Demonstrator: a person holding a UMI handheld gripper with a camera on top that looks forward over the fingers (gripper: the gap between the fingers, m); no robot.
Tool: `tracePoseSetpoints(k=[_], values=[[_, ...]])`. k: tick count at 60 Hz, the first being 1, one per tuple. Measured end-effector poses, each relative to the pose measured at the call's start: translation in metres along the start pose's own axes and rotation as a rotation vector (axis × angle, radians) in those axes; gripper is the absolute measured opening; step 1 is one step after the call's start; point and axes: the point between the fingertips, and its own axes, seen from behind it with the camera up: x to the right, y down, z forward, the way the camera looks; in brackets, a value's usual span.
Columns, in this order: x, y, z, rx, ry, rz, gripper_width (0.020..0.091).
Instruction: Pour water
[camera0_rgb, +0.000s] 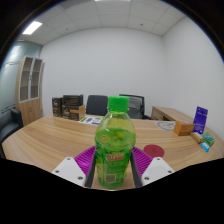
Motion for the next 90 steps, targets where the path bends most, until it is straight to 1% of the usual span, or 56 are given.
tracePoseSetpoints(k=[4, 9, 11, 12, 14, 16, 24, 29, 33, 43, 54, 57, 59, 64, 78, 83, 90], values=[[-0.001, -0.001, 0.002, 0.021, -0.005, 0.022, 0.0518], [-0.001, 0.000, 0.003, 0.017, -0.004, 0.009, 0.0421], [0.000, 0.000, 0.003, 0.014, 0.001, 0.007, 0.0403], [0.000, -0.001, 0.004, 0.012, 0.002, 0.006, 0.0380], [-0.001, -0.001, 0.005, 0.008, 0.003, 0.007, 0.0381], [-0.004, -0.003, 0.006, -0.001, 0.011, 0.004, 0.0362], [0.006, -0.003, 0.012, -0.042, 0.040, -0.024, 0.0362], [0.019, -0.005, 0.009, -0.071, 0.100, -0.104, 0.0362], [0.044, -0.009, 0.009, -0.117, 0.163, -0.204, 0.0361], [0.118, -0.015, 0.029, -0.283, 0.267, -0.520, 0.0366], [0.162, -0.048, 0.063, -0.361, 0.338, -0.984, 0.0366], [0.160, -0.060, 0.073, -0.350, 0.334, -1.110, 0.0365], [0.162, -0.068, 0.079, -0.348, 0.331, -1.193, 0.0378], [0.155, -0.077, 0.092, -0.341, 0.321, -1.379, 0.0379], [0.137, -0.085, 0.117, -0.290, 0.288, -1.884, 0.0376], [0.130, -0.086, 0.119, -0.267, 0.268, -1.953, 0.0376], [0.131, -0.084, 0.119, -0.270, 0.271, -1.923, 0.0378]])
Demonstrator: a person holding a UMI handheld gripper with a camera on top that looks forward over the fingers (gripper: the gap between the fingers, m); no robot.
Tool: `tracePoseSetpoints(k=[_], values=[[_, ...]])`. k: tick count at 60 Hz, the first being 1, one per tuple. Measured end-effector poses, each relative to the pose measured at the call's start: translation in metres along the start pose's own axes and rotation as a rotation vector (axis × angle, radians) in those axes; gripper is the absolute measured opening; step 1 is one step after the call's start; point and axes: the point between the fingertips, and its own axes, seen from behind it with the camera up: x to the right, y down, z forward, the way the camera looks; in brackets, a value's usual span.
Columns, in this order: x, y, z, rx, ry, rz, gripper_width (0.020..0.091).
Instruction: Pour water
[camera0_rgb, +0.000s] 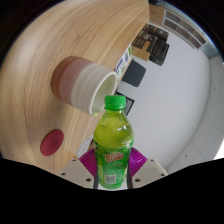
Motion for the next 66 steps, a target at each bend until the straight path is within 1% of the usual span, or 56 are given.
tracePoseSetpoints(k=[7, 13, 20, 21, 22, 28, 35, 44, 47, 56, 61, 62, 63, 66], values=[[0.000, -0.001, -0.005, 0.000, -0.025, 0.122, 0.0379], [0.013, -0.004, -0.021, 0.029, -0.047, 0.457, 0.0381], [0.027, -0.004, -0.036, 0.117, -0.119, 0.925, 0.0380], [0.031, -0.005, -0.045, 0.107, -0.117, 0.983, 0.0381], [0.031, -0.003, -0.039, 0.132, -0.137, 1.035, 0.0380], [0.035, 0.010, -0.042, 0.185, -0.200, 1.358, 0.0382], [0.018, 0.014, -0.034, 0.209, -0.286, 1.679, 0.0381], [-0.014, 0.023, -0.017, 0.206, -0.301, 1.844, 0.0378], [-0.025, 0.022, -0.011, 0.206, -0.317, 1.878, 0.0379], [-0.050, 0.012, 0.004, 0.251, -0.336, 1.970, 0.0379], [-0.070, 0.005, 0.012, 0.243, -0.358, 2.000, 0.0380], [-0.070, 0.004, 0.011, 0.255, -0.353, 2.010, 0.0382], [-0.068, 0.007, 0.012, 0.271, -0.323, 2.011, 0.0380], [-0.068, 0.008, 0.010, 0.278, -0.302, 1.984, 0.0380]])
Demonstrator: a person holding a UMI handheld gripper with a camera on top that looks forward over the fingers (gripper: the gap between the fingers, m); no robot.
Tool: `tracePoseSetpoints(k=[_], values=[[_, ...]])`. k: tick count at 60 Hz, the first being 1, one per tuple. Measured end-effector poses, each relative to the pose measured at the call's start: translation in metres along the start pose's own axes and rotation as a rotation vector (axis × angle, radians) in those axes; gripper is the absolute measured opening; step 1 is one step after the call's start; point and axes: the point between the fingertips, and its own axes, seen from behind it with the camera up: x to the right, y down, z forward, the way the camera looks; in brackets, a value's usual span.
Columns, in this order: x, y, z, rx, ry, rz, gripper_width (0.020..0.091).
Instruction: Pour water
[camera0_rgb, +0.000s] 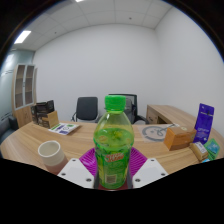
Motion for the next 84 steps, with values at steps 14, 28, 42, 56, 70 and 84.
tracePoseSetpoints(k=[14, 28, 42, 56, 70, 84], values=[[0.001, 0.001, -0.002, 0.010, 0.024, -0.028, 0.0494], [-0.008, 0.018, -0.036, -0.107, 0.039, 0.013, 0.0784], [-0.065, 0.014, -0.142, -0.200, 0.066, 0.030, 0.0785], [-0.134, -0.047, -0.206, -0.177, 0.106, 0.067, 0.0795], [-0.163, -0.097, -0.232, -0.117, 0.125, 0.047, 0.0792], [-0.172, -0.112, -0.242, -0.101, 0.148, 0.039, 0.0789]])
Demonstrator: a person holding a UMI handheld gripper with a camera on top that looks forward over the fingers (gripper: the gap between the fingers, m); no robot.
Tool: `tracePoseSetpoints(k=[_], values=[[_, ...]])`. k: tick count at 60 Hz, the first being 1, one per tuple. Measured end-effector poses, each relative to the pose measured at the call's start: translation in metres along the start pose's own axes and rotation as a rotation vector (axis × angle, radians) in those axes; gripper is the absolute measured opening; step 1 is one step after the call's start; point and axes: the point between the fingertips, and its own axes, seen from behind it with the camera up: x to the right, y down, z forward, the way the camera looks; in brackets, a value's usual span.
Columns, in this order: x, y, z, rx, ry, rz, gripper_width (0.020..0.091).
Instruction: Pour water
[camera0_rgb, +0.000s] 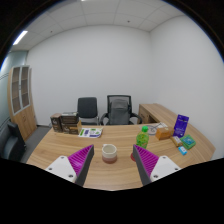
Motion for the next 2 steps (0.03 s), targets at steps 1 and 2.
tracePoseSetpoints(k=[1, 2], values=[[-0.0010, -0.0001, -0.0003, -0.002, -0.001, 0.004, 0.0790], [-0.0020, 0.0001, -0.0007, -0.004, -0.002, 0.009, 0.0790]])
